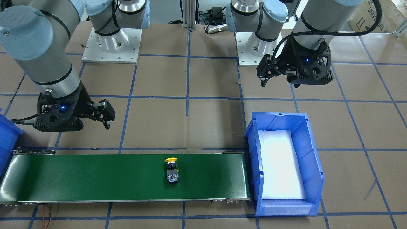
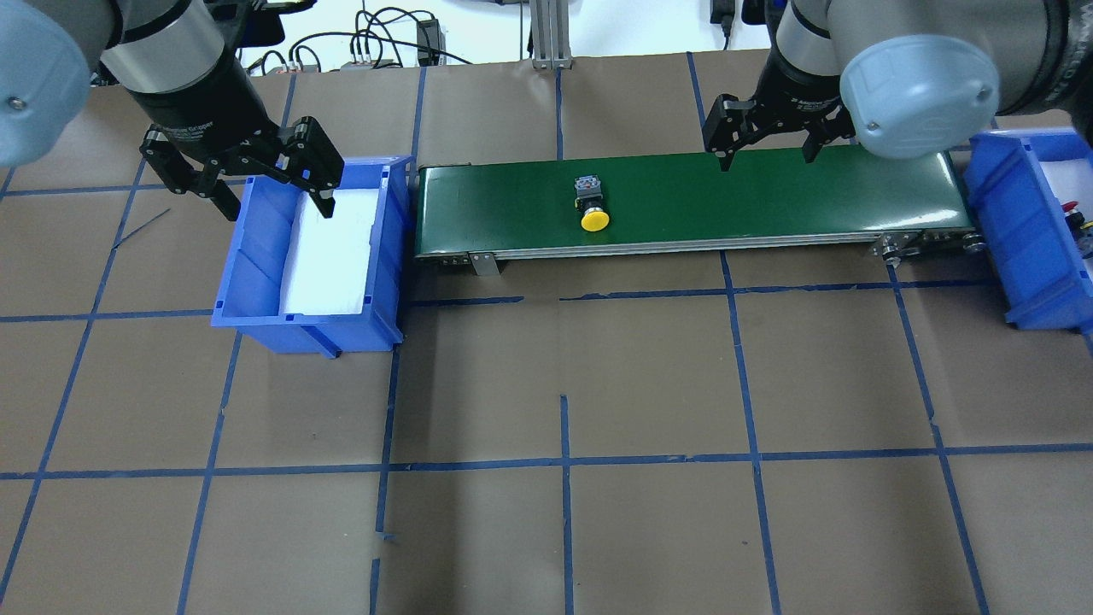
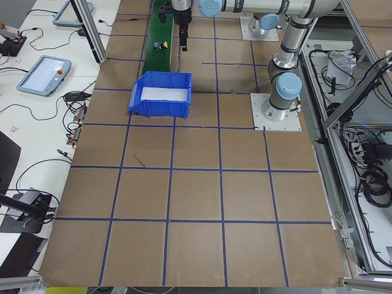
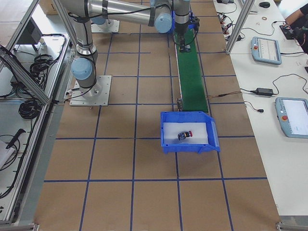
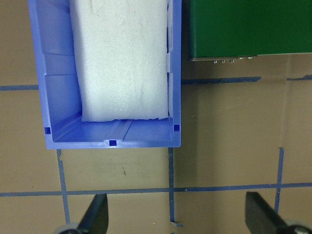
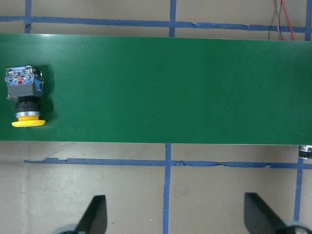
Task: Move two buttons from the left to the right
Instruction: 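Move the right gripper back over the conveyor toward the yellow-capped button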
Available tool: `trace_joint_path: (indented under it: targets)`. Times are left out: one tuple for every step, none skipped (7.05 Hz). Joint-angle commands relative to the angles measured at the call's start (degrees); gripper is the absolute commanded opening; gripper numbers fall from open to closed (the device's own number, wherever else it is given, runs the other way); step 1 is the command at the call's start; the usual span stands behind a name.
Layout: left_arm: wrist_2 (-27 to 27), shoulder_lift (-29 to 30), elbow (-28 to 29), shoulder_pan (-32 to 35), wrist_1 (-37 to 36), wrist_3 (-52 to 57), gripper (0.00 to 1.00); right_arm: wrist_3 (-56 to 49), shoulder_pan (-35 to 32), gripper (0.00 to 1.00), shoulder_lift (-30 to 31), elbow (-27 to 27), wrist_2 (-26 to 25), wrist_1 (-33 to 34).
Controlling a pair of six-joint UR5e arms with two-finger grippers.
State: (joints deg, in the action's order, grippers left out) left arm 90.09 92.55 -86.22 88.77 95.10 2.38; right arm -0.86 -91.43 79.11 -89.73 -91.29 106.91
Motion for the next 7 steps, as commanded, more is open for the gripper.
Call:
trace_joint_path:
  targets:
    - [0.0, 0.0, 0.0, 0.0, 0.0, 0.0, 1.0, 1.21, -0.33, 1.0, 0.43, 0.52, -0.04, 0.32]
    - [0.0, 0.0, 0.0, 0.0, 0.0, 0.0, 1.0, 2.17, -0.33, 1.0, 0.43, 1.04, 0.05, 0.23]
    - [0.0, 0.0, 0.0, 0.0, -0.09, 0.0, 1.0, 2.18, -0.33, 1.0, 0.34, 1.05, -0.03, 0.32]
    - [0.0, 0.0, 0.0, 0.0, 0.0, 0.0, 1.0, 2.27, -0.33, 1.0, 0.25, 0.88, 0.05, 0.23]
    - [0.0, 0.0, 0.0, 0.0, 0.0, 0.0, 1.0, 2.27, -0.33, 1.0, 0.34, 0.79, 0.05, 0.23]
    - [0.0, 0.0, 0.0, 0.0, 0.0, 0.0, 1.0, 2.44, -0.24, 1.0, 0.6, 0.87, -0.29, -0.64]
    - [0.0, 0.0, 0.0, 0.0, 0.0, 0.0, 1.0, 3.84, -0.15, 1.0, 0.95, 1.05, -0.38, -2.91]
